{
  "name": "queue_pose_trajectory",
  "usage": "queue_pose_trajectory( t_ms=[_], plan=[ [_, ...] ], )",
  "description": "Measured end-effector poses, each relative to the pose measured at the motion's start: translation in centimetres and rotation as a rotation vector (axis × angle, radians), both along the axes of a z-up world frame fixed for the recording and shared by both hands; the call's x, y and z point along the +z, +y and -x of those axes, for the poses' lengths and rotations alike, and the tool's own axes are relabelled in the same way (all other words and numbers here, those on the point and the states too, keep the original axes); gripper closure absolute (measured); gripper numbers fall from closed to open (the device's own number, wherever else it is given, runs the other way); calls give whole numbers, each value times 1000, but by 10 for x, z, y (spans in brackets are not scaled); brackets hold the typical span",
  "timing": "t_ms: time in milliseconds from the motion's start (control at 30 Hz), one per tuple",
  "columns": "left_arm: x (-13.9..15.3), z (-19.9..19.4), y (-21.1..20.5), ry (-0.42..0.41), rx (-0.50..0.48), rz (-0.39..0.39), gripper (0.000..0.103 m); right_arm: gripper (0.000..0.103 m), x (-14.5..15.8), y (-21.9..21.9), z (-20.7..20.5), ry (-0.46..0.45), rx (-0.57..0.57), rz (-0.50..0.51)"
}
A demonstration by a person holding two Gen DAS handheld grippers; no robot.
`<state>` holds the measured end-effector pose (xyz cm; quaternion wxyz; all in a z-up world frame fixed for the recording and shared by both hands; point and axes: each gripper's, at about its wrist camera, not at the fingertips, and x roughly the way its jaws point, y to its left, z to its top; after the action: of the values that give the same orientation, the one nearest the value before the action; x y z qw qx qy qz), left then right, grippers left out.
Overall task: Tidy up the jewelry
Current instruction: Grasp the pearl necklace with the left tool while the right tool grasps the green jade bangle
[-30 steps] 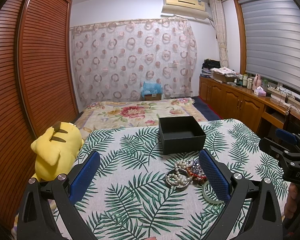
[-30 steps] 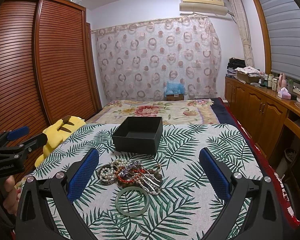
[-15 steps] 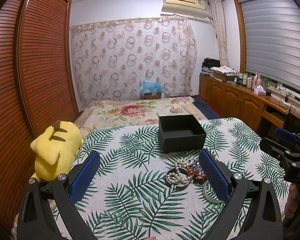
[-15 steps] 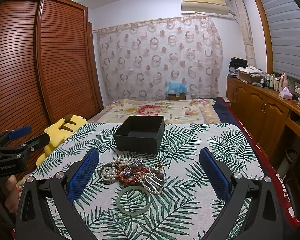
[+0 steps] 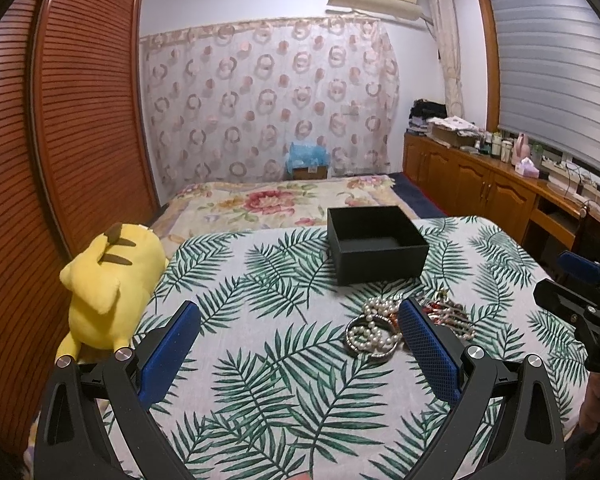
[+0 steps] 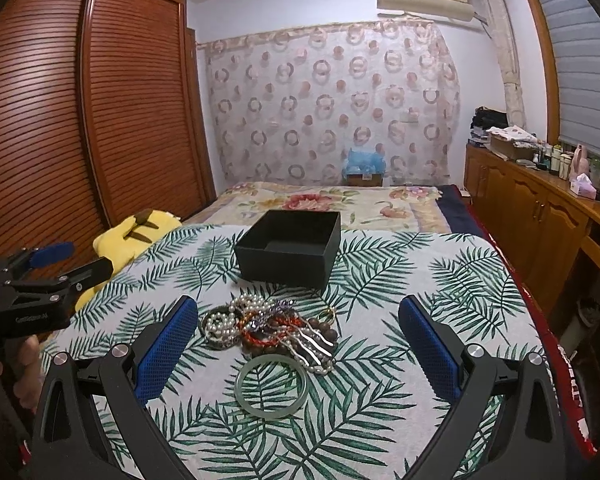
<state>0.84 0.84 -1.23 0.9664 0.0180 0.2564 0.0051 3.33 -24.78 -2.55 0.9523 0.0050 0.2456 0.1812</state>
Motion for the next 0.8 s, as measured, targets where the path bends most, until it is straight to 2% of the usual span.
queue_pose_trajectory(
  t_ms=[200,333,500,600,667,800],
  plan=[
    [-11,-5,4,33,-4,3,8,3,-12,5,-5,34,34,29],
    [-20,-9,6,62,-12,8,8,10,-24,8,-8,72,59,54],
    [-33,-15,7,106,-35,17,8,26,-44,10,-18,148,105,97],
    [-41,-18,6,133,-54,21,8,39,-58,14,-24,205,148,124],
    [-46,-20,4,148,-64,23,8,53,-67,16,-27,236,167,140],
    [-56,-24,4,176,-85,34,8,67,-79,18,-33,283,187,135]
  ],
)
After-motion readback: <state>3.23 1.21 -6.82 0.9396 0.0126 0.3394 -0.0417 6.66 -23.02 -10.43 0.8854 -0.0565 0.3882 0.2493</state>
